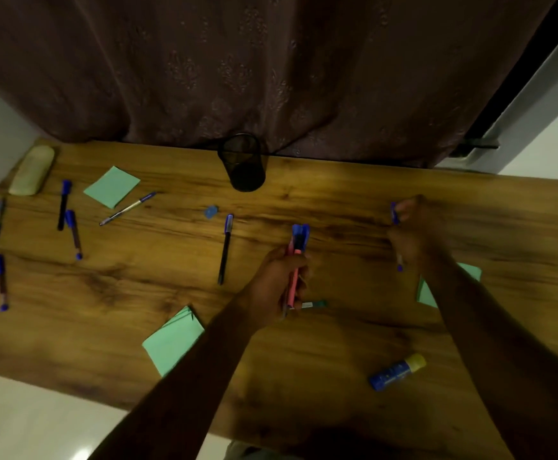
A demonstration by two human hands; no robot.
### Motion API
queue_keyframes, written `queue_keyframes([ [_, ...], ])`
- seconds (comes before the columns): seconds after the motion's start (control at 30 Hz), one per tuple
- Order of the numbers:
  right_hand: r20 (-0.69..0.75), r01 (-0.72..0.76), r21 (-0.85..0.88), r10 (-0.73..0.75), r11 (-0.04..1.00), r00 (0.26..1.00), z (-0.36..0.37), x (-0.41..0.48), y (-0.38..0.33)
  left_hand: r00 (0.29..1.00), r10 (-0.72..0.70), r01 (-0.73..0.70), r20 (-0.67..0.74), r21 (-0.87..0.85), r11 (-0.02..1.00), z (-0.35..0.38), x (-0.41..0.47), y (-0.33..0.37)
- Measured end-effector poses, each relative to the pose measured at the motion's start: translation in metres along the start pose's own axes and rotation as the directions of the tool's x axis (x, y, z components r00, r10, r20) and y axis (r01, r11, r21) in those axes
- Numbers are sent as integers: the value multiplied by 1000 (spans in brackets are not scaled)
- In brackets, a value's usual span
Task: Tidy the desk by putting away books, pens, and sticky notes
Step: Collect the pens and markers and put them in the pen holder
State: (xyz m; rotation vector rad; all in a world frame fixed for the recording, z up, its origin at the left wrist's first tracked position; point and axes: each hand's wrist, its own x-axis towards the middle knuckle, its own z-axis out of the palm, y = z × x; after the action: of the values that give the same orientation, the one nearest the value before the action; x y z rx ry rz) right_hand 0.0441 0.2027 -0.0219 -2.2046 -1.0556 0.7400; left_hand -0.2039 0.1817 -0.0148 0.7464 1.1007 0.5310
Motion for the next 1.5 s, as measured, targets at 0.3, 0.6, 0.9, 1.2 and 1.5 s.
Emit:
queue_keyframes([
  [0.3,564,-158,532,-209,832,799,42,-70,-57,976,197,-194,-87,52,980,4,8,8],
  [0.6,500,-20,476,-252,879,828,78,-61,-101,925,351,-338,-145,107,935,-33,28,33],
  [0.9,102,300,449,-383,841,918,109,-9,-219,772,634,-589,-40,327,739,-79,70,155],
  [1.2,-91,429,328,-424,842,901,132,26,-253,690,716,-679,104,435,591,-115,117,199],
  [1.5,-11,380,64,-380,923,925,161,35,-236,756,650,-471,-70,632,616,-120,134,185],
])
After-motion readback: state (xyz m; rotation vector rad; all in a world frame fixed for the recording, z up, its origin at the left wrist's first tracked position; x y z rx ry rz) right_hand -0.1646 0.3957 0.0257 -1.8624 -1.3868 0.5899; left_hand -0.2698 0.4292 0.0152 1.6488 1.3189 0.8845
